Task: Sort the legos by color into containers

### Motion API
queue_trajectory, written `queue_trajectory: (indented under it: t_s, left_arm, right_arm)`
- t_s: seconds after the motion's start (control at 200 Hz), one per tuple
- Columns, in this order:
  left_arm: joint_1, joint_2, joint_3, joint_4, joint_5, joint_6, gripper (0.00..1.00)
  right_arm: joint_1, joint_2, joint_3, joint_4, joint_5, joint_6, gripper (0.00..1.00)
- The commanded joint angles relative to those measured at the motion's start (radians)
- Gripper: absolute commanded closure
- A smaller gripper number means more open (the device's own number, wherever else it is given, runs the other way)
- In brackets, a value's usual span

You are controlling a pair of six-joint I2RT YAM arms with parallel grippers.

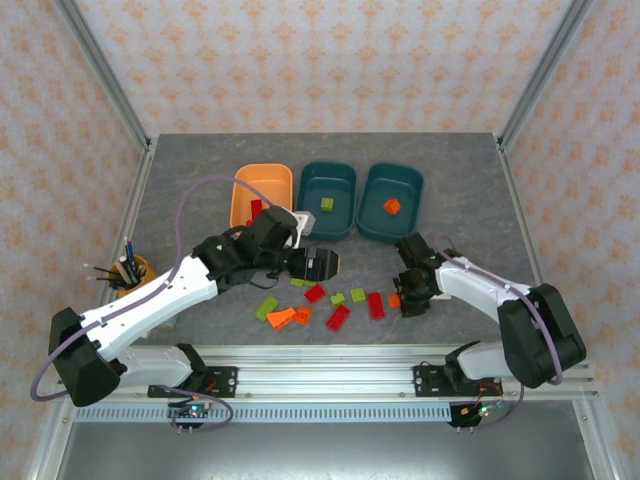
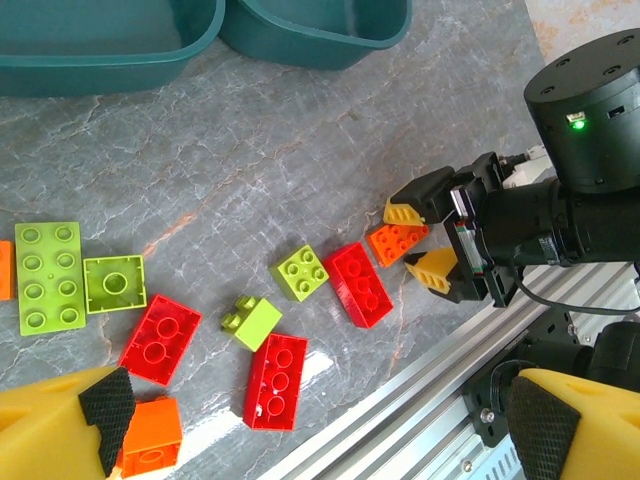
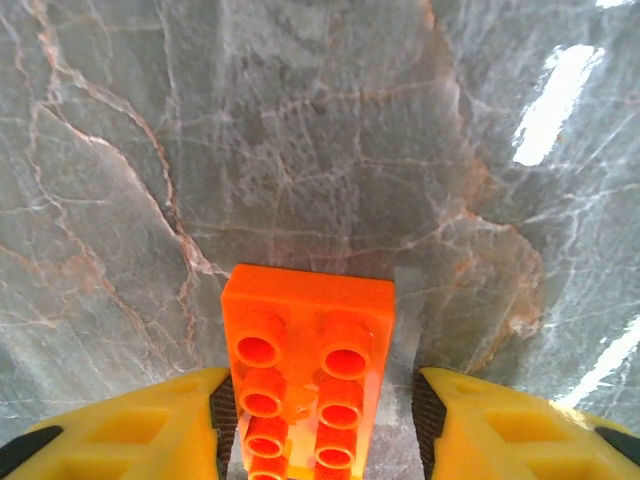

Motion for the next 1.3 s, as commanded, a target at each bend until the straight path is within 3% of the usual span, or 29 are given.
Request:
queue_trajectory:
  t_s: [0.0,0.335,0.796,1.056,1.291]
  left_arm:
    - [-0.012,-0.003,0.002,0.025,-0.016,-0.004,0.02]
    - [-0.039,0.019,0.011,0.037,-0.022,-0.007,0.02]
    - [-0.046,0.047,0.004,0.078,-0.022,-0.046,0.02]
    - [-0.028,0.146,0.231,-0.013,-0.071,-0.055,0.02]
    - [0.056,0.258,0.393,-0.056,-0.093,-0.055,0.02]
  right_arm:
    - [-0.004,0.049,-0.007,0.072,-0.023,0.009,0.51]
    - [-0.013,0.101,0.022,0.071,-0.015,-0.035,0.63]
    - [-0.013,0.017,0.128,-0.087,0.08,-0.16,0.67]
    - [-0.013,-0.011,0.424,-0.243,0.215,-0.459,0.67]
    - [-0.014,0.302,0.792,-0.269,0.207,-0.847,0.67]
